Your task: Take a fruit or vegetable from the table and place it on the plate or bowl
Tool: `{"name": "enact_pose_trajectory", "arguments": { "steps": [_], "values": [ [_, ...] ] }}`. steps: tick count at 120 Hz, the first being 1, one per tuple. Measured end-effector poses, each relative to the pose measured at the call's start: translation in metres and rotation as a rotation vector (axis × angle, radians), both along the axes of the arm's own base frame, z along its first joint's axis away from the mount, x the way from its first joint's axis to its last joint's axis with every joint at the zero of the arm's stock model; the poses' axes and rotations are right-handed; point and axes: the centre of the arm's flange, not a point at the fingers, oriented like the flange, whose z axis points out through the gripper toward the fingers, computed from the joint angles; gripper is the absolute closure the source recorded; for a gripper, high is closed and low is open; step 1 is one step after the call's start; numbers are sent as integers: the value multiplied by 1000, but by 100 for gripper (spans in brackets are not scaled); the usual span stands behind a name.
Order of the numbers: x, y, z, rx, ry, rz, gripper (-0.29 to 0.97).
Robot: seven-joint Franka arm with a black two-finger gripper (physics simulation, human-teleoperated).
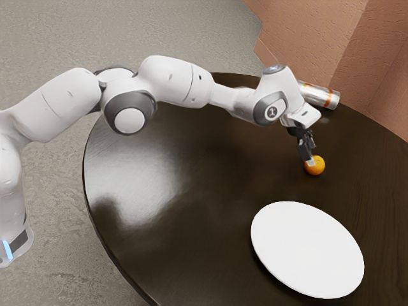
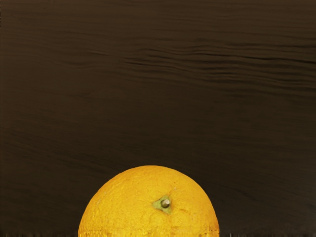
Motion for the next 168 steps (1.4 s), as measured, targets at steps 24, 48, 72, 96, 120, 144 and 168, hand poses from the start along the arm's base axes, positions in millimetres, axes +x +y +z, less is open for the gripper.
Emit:
{"name": "enact_pose_trajectory", "arguments": {
  "steps": [24, 48, 72, 96, 120, 144, 168],
  "values": [
    [0, 15, -7, 17, -6, 0, 0],
    [4, 12, -5, 27, -55, -4, 0],
    [8, 1, -4, 22, -135, 5, 1],
    [11, -5, -4, 20, -199, 20, 2],
    [12, -10, -6, 19, -220, 21, 2],
    [13, -14, -12, 19, -223, 18, 2],
    [14, -14, -21, 18, -215, 20, 2]
  ]
}}
